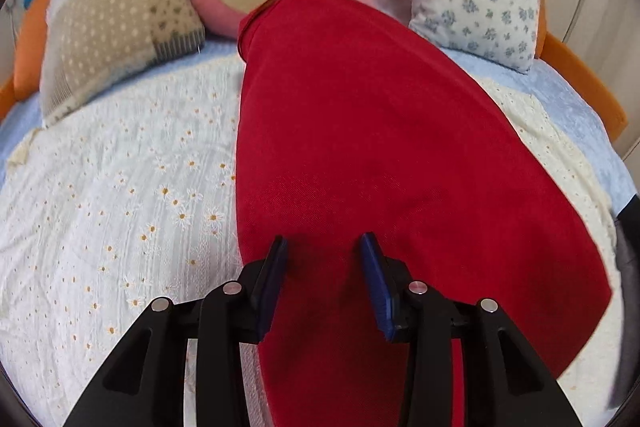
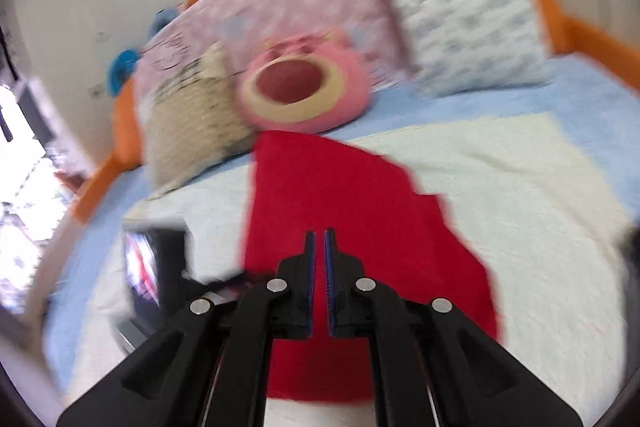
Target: Fold large clothes
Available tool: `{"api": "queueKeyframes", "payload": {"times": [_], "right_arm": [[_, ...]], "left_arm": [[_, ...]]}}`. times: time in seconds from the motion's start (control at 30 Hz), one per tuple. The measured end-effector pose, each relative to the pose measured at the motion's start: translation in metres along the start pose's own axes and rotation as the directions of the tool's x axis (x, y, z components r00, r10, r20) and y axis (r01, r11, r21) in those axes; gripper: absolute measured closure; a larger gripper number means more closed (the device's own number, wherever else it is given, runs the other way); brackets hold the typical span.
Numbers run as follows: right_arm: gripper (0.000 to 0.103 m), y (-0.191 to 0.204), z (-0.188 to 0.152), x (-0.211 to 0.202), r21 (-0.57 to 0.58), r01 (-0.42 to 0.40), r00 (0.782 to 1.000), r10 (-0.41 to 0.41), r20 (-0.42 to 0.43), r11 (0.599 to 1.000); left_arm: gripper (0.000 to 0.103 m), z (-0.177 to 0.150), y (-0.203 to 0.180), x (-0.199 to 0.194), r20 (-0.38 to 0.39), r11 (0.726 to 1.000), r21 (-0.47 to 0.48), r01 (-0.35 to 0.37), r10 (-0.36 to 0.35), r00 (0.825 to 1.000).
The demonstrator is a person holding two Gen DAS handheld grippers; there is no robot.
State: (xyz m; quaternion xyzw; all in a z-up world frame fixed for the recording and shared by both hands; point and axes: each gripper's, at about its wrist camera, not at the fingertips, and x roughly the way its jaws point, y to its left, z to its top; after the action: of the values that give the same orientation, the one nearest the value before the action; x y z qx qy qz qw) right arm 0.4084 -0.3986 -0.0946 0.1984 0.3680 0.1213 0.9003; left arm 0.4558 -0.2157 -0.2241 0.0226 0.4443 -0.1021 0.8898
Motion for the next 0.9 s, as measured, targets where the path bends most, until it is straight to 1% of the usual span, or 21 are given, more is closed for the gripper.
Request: {"api": "queueKeyframes", "payload": {"times": [0.03,0.1,0.13,0.17,0.27,0.33,0.4,0.43,0.47,0.53,0.57,0.6,0.63,0.7,0.73,0.77,0.8,0.83,0.9], "right_arm": [[0.096,0.001,0.008,0.008,0.018,-0.032,0.999,0.032,-0.017,0.999],[0.096,0.003,0.036,0.038,0.074,-0.129,0.987,0.135,-0.085,0.989],[0.096,0.006,0.051,0.055,0.095,-0.147,0.980,0.158,-0.124,0.985],[0.096,0.013,0.058,0.067,0.083,-0.139,0.978,0.150,-0.144,0.987],[0.096,0.043,0.078,0.096,-0.027,-0.067,0.985,0.062,-0.160,0.997],[0.096,0.060,0.081,0.122,-0.054,-0.094,0.972,0.079,-0.223,0.994],[0.096,0.069,0.078,0.140,-0.074,-0.094,0.959,0.071,-0.273,0.993],[0.096,0.072,0.076,0.151,-0.096,-0.053,0.959,0.023,-0.282,0.994],[0.096,0.072,0.073,0.157,-0.108,-0.025,0.958,-0.007,-0.288,0.994],[0.096,0.063,0.072,0.168,-0.099,0.012,0.955,-0.041,-0.295,0.995],[0.096,0.055,0.068,0.172,-0.098,0.046,0.953,-0.073,-0.295,0.994],[0.097,0.046,0.064,0.174,-0.094,0.057,0.947,-0.084,-0.310,0.994],[0.099,0.034,0.060,0.181,-0.085,0.075,0.937,-0.099,-0.335,0.994],[0.103,0.015,0.057,0.186,-0.055,0.102,0.936,-0.115,-0.334,0.993],[0.103,0.005,0.056,0.189,-0.037,0.142,0.933,-0.146,-0.328,0.989],[0.103,-0.010,0.054,0.191,0.006,0.166,0.931,-0.155,-0.329,0.986],[0.103,-0.021,0.050,0.195,0.043,0.159,0.933,-0.135,-0.333,0.986],[0.103,-0.030,0.045,0.199,0.064,0.150,0.936,-0.121,-0.331,0.987],[0.103,-0.042,0.027,0.209,0.065,0.172,0.939,-0.143,-0.313,0.983]], "left_arm": [[0.061,-0.004,-0.001,0.001,0.023,1.000,0.005,-0.005,0.005,1.000],[0.061,-0.009,-0.001,0.003,0.057,1.000,0.007,-0.007,0.007,0.998],[0.061,-0.011,-0.003,0.003,0.067,1.000,0.014,-0.015,0.014,0.998],[0.061,-0.013,-0.005,0.003,0.081,0.999,0.022,-0.026,0.024,0.996],[0.061,-0.020,-0.015,0.003,0.134,0.994,0.058,-0.089,0.081,0.988],[0.061,-0.025,-0.023,0.005,0.170,0.988,0.076,-0.136,0.122,0.978],[0.061,-0.025,-0.026,0.006,0.179,0.985,0.075,-0.154,0.138,0.974],[0.061,-0.025,-0.027,0.006,0.180,0.985,0.077,-0.157,0.141,0.973],[0.061,-0.025,-0.026,0.006,0.181,0.985,0.075,-0.156,0.141,0.973],[0.061,-0.024,-0.024,0.005,0.178,0.990,0.064,-0.126,0.112,0.978],[0.061,-0.025,-0.022,0.006,0.178,0.992,0.058,-0.112,0.100,0.979],[0.061,-0.025,-0.020,0.006,0.179,0.994,0.052,-0.097,0.086,0.980],[0.061,-0.025,-0.019,0.006,0.179,0.995,0.052,-0.087,0.076,0.981],[0.061,-0.025,-0.018,0.006,0.177,0.997,0.046,-0.069,0.060,0.982],[0.061,-0.025,-0.018,0.007,0.177,0.997,0.046,-0.063,0.054,0.983],[0.061,-0.026,-0.017,0.007,0.177,0.997,0.049,-0.058,0.049,0.983],[0.061,-0.026,-0.017,0.008,0.177,0.997,0.054,-0.053,0.043,0.983],[0.061,-0.027,-0.017,0.009,0.178,0.997,0.056,-0.051,0.040,0.983],[0.061,-0.028,-0.017,0.011,0.183,0.997,0.061,-0.039,0.027,0.983]]}}
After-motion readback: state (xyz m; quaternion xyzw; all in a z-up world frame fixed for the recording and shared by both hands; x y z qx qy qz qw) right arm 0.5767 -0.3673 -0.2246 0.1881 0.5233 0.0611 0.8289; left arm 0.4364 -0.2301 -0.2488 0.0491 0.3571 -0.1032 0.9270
